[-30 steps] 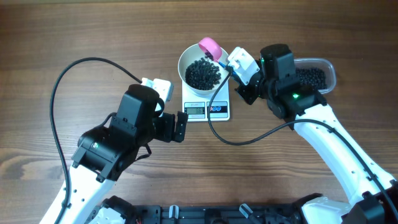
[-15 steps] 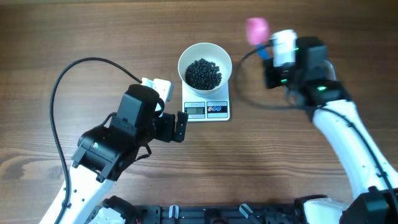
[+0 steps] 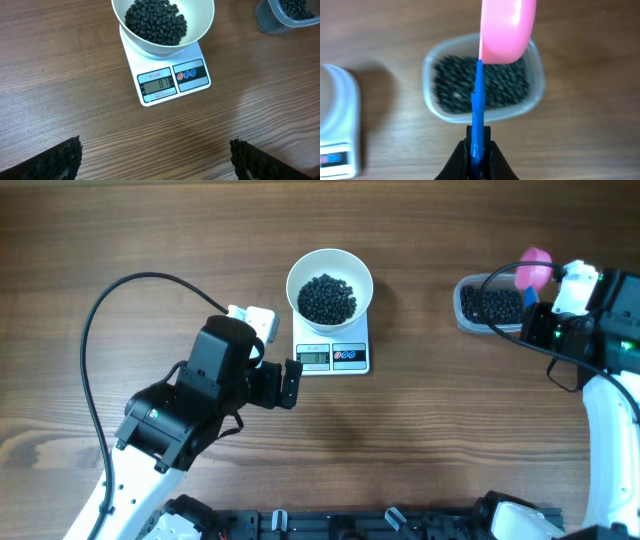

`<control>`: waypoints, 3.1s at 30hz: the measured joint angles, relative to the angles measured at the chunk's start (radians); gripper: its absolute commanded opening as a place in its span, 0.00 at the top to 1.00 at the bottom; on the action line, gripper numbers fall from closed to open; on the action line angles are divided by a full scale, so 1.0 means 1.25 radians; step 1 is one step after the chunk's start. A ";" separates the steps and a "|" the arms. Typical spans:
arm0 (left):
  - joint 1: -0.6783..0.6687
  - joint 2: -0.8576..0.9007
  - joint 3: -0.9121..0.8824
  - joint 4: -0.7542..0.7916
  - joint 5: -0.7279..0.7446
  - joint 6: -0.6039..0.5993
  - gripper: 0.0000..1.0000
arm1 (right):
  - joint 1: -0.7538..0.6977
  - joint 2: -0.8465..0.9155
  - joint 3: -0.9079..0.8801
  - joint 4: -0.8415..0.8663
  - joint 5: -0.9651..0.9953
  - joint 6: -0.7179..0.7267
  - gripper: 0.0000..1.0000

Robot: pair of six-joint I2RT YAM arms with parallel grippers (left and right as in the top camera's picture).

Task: Scoop item into bowl and weigh 150g on scale
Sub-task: 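Swing the empty scoop back over the bean tub, then dig the pink scoop into the tub beans and lift it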

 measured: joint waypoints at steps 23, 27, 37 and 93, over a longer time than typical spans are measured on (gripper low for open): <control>0.000 0.000 0.000 0.000 0.000 0.000 0.00 | 0.098 0.095 -0.002 -0.062 0.057 -0.010 0.96; 0.000 0.000 0.000 0.000 0.000 0.000 0.00 | 0.098 0.063 -0.002 -0.078 0.052 -0.007 0.96; 0.000 0.000 0.000 0.000 0.000 0.000 0.00 | 0.098 0.063 -0.002 -0.075 0.052 0.008 0.92; 0.000 0.000 0.000 0.000 0.000 0.000 0.00 | 0.098 0.090 -0.002 -0.025 0.208 -0.089 0.96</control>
